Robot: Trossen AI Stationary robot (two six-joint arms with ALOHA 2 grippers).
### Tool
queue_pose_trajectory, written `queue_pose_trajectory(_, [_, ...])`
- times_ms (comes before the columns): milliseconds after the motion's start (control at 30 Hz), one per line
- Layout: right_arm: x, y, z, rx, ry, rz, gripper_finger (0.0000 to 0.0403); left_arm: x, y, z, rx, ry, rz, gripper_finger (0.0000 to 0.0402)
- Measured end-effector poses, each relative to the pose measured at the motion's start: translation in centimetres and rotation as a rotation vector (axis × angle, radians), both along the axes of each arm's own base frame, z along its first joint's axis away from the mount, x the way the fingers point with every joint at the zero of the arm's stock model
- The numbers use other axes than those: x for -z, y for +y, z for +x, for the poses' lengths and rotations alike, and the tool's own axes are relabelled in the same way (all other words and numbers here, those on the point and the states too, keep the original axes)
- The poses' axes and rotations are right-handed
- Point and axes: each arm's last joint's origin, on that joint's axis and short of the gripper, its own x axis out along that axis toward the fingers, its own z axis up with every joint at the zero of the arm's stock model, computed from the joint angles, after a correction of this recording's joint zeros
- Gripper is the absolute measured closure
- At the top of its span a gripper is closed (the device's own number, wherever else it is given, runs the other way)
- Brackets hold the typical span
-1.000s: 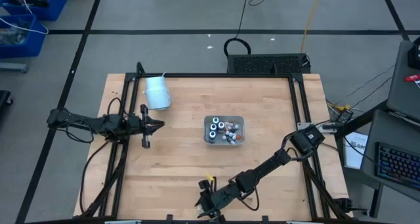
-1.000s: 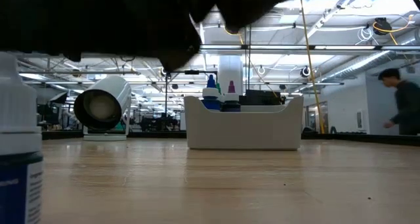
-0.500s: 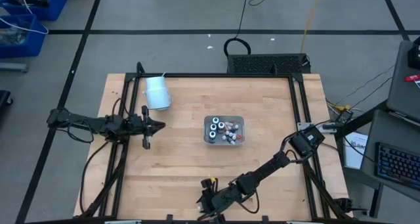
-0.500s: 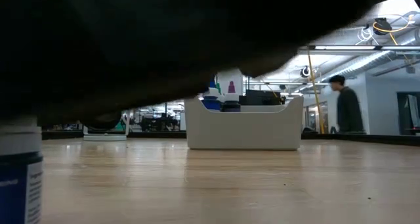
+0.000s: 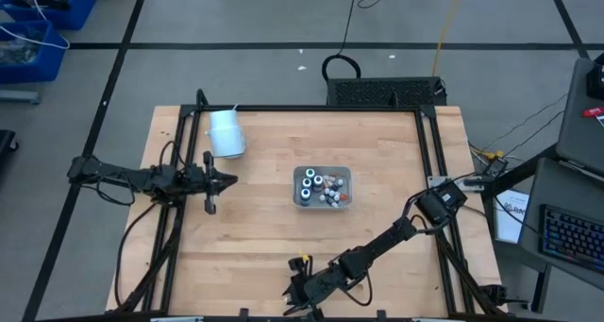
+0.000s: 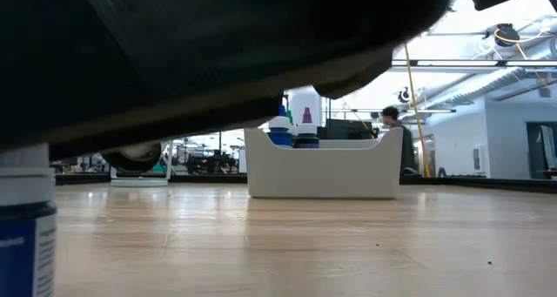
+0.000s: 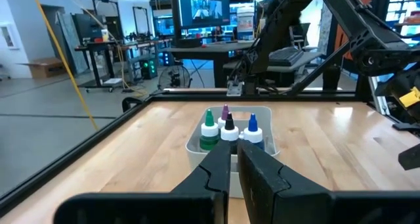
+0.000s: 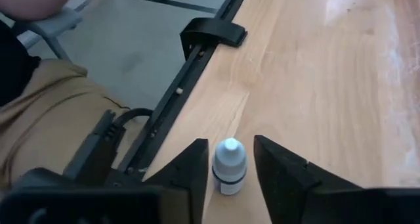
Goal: Pick & Place food coloring
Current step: Put the small blue food coloring bottle into the bin
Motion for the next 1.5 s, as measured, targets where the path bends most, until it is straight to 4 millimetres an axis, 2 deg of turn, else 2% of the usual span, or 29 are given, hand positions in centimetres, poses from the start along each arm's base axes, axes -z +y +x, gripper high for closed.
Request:
queue_pose_trajectory(267, [-0.1, 0.1, 0.1, -0.036, 0.005, 0.035, 0.0363, -0.2, 0.0, 0.0, -0.001, -0.016, 0.000, 0.0364])
queue_pose_trajectory(500, [-0.7, -0.4, 0.4, -0.024, -0.013, 0.046, 0.0365, -0.2, 0.0, 0.0, -0.001, -0.016, 0.008, 0.0364])
queue_pose_trajectory(667, [-3.2, -1.2, 0.2, -0.024, -0.026, 0.008, 0.0365, -0.2, 0.0, 0.0, -0.001, -0.016, 0.007, 0.0364])
queue_pose_trajectory(900, [-8.7, -3.0, -1.5, 0.077, -0.044, -0.132, 0.0365, -0.2, 0.0, 0.0, -0.001, -0.015, 0.006, 0.0364])
queue_pose_trajectory(1133, [-15.7, -6.5, -5.0, 0.229, -0.035, -0.289, 0.0364, -0.2, 0.0, 0.0, -0.001, -0.015, 0.005, 0.0364])
queue_pose_trajectory(1267, [-18.7, -8.8, -7.2, 0.287, -0.052, -0.327, 0.0365, -0.2, 0.0, 0.0, -0.001, -0.015, 0.004, 0.0364])
queue_pose_trajectory(1367, [-19.4, -11.0, -8.9, 0.325, -0.070, -0.337, 0.0365, -0.2, 0.0, 0.0, -0.001, -0.014, 0.012, 0.0364])
queue_pose_trajectory(1500, [-17.9, -15.1, -11.3, 0.412, -0.049, -0.334, 0.0365, -0.2, 0.0, 0.0, -0.001, -0.013, 0.019, 0.0364])
